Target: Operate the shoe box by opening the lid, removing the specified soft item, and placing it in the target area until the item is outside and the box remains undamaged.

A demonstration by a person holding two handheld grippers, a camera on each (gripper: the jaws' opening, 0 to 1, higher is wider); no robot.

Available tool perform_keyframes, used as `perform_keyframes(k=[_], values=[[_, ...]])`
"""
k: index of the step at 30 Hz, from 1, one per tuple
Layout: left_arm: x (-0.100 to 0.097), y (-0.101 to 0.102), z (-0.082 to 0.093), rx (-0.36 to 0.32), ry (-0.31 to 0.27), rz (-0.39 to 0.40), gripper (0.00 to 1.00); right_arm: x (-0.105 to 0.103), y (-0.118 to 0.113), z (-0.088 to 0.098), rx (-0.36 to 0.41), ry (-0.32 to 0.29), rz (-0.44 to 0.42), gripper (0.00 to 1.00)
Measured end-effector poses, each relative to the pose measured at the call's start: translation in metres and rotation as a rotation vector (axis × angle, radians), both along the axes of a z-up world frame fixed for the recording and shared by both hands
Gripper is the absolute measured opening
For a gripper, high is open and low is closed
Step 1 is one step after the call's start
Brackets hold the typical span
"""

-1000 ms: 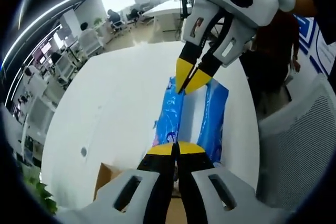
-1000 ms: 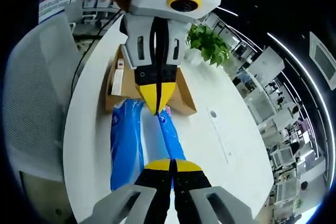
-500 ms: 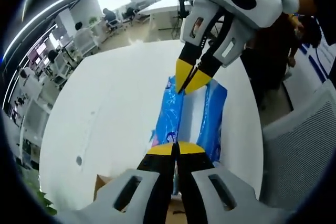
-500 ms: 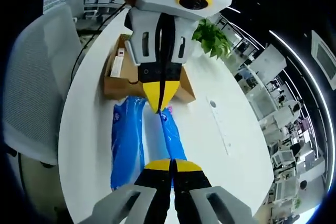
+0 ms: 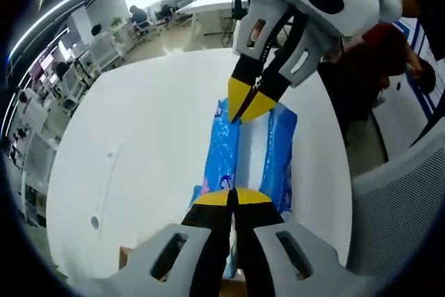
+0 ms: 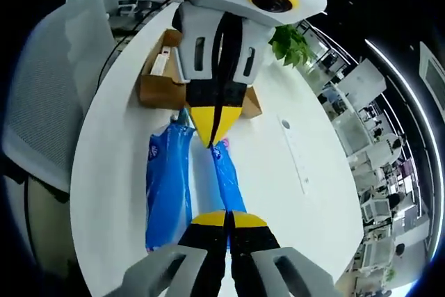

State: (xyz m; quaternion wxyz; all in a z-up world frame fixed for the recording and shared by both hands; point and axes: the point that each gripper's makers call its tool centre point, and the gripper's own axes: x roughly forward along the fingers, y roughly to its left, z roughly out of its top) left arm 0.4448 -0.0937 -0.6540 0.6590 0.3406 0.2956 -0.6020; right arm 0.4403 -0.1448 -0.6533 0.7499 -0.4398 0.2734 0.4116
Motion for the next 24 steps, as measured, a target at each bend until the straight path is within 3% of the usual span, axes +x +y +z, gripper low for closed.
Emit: perform_keyframes(k=[12, 24], values=[[0.009, -0.025, -0.015, -0.003, 0.011, -0.012, 0.00, 0.010, -0.023, -0.012, -0.036, 0.008, 0.021, 0.00], [0.017, -0.041, -0.041, 0.030, 0.029, -0.030, 0.00, 0.017, -0.040, -0.041, -0.066, 0.024, 0.033, 0.00]])
